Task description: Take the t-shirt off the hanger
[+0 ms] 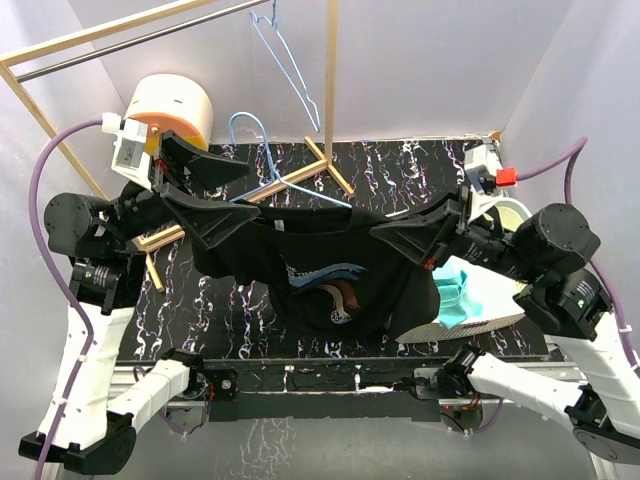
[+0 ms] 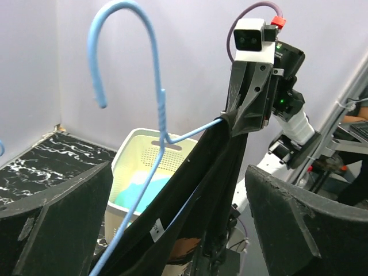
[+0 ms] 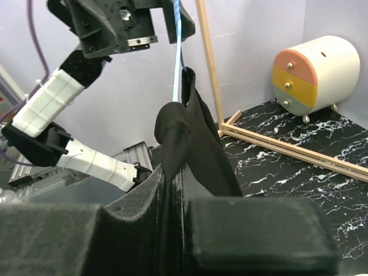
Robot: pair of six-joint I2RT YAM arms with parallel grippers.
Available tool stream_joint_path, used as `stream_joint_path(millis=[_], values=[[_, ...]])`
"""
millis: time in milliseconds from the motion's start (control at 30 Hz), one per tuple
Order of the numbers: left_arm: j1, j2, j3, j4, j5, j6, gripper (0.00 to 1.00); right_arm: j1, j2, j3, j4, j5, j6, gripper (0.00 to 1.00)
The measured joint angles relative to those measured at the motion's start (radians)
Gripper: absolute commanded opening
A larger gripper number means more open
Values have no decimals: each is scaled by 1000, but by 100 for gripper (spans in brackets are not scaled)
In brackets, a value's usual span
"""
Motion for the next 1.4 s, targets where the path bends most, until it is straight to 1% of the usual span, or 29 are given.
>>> stream_joint_path(millis=[233, 400, 500, 533, 567, 600, 667, 700, 733, 767, 833, 867, 933, 1000, 1033, 1100, 1233, 1267, 1300, 1367, 1400], values=[[0, 30, -48, 212, 64, -161, 96, 0, -21, 0, 1, -42, 11, 8], [0, 82, -65, 399, 87, -303, 95, 0, -14, -5, 2, -69, 21, 8], [0, 114, -85, 492, 97, -380, 93, 0, 3, -5, 5, -84, 29, 8], [0, 122, -91, 513, 98, -399, 91, 0, 9, -6, 6, -88, 30, 8], [0, 132, -99, 537, 100, -420, 86, 0, 17, -9, 10, -94, 32, 8], [0, 139, -108, 559, 101, -439, 79, 0, 24, -13, 18, -99, 34, 8], [0, 150, -126, 590, 105, -468, 58, 0, 39, -19, 30, -106, 37, 8], [0, 153, -137, 603, 108, -478, 39, 0, 48, -19, 35, -111, 38, 8], [0, 155, -143, 611, 111, -490, 15, 0, 56, -19, 42, -114, 39, 8], [0, 156, -149, 618, 114, -496, 0, 0, 68, -22, 48, -116, 41, 8], [0, 155, -152, 617, 125, -496, 0, 0, 82, -38, 57, -116, 45, 8], [1, 152, -153, 612, 133, -483, 0, 0, 84, -47, 56, -116, 49, 12], [2, 137, -153, 581, 138, -459, 0, 0, 83, -51, 50, -112, 54, 29], [2, 109, -153, 521, 141, -417, 0, 0, 78, -51, 38, -97, 52, 42], [0, 92, -153, 486, 142, -389, 0, 0, 72, -51, 25, -87, 48, 46], [0, 57, -150, 414, 142, -333, 0, 0, 55, -60, -8, -68, 32, 50], [0, 16, -128, 294, 145, -247, 0, 0, -23, -111, -119, -24, 2, 50], [0, 13, -123, 277, 147, -235, 0, 0, -46, -126, -169, -9, -6, 50], [0, 11, -119, 261, 149, -224, 0, 0, -61, -131, -180, -5, -8, 48], [0, 8, -116, 242, 150, -212, 0, 0, -101, -151, -236, 15, -20, 34], [0, 7, -116, 237, 150, -211, 0, 0, -119, -158, -257, 21, -24, 21]])
